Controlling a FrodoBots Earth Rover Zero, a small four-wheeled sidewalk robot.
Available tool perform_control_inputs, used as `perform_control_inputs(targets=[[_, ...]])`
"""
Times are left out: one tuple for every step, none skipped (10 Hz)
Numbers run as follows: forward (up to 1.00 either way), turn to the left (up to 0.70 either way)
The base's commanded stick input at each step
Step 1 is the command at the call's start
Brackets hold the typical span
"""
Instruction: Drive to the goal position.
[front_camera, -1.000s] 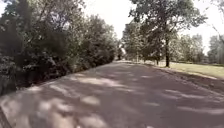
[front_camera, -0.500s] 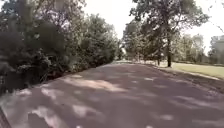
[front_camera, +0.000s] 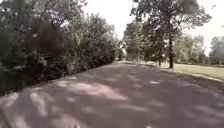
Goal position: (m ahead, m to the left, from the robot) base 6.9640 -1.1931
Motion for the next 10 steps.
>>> perform_control_inputs(targets=[[0.70, 0.00], [0.70, 0.00], [0.70, 0.00], [0.70, 0.00], [0.70, 0.00], [0.70, 0.00], [0.70, 0.00], [0.70, 0.00], [0.70, 0.00], [0.70, 0.00]])
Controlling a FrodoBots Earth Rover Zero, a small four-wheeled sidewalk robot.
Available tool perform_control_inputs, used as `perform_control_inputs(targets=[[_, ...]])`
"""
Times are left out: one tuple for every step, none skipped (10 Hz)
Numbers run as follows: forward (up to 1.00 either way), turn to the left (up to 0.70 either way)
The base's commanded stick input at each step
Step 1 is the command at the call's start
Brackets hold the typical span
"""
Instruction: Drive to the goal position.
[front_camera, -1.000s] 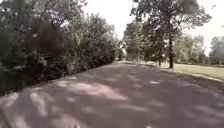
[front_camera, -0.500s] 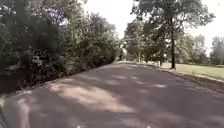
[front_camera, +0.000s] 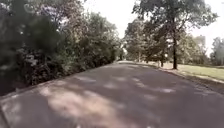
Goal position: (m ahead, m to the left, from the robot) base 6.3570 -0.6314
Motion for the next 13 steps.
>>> perform_control_inputs(targets=[[0.70, 0.00], [0.70, 0.00], [0.70, 0.00], [0.70, 0.00], [0.70, 0.00], [0.70, 0.00], [0.70, 0.00], [0.70, 0.00], [0.70, 0.00], [0.70, 0.00], [0.70, 0.00], [0.70, 0.00], [0.70, -0.14]])
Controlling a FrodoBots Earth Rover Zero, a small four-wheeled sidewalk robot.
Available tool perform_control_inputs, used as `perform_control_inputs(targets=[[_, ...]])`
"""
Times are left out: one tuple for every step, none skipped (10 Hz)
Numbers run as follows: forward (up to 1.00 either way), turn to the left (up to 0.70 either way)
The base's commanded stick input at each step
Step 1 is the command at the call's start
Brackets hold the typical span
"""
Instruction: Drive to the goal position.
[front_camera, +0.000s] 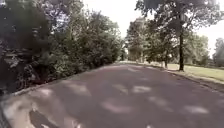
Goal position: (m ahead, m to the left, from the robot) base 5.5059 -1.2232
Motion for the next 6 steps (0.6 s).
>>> perform_control_inputs(targets=[[0.70, -0.33], [0.70, -0.35], [0.70, -0.35], [0.70, -0.35], [0.70, -0.35], [0.70, -0.35]])
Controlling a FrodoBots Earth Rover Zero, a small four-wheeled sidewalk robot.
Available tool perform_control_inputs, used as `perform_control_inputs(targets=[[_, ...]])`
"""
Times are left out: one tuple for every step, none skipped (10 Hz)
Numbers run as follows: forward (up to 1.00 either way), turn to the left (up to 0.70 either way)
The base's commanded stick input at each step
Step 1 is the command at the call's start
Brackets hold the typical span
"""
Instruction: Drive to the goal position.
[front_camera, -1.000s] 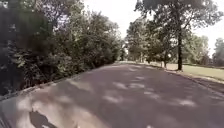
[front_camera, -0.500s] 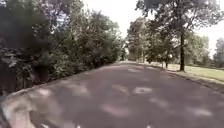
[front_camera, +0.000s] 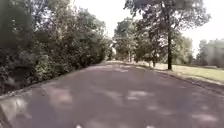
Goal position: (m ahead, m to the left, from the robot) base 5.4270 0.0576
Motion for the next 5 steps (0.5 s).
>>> perform_control_inputs(targets=[[0.70, -0.35], [0.70, -0.35], [0.70, -0.35], [0.70, -0.35], [0.70, -0.35]])
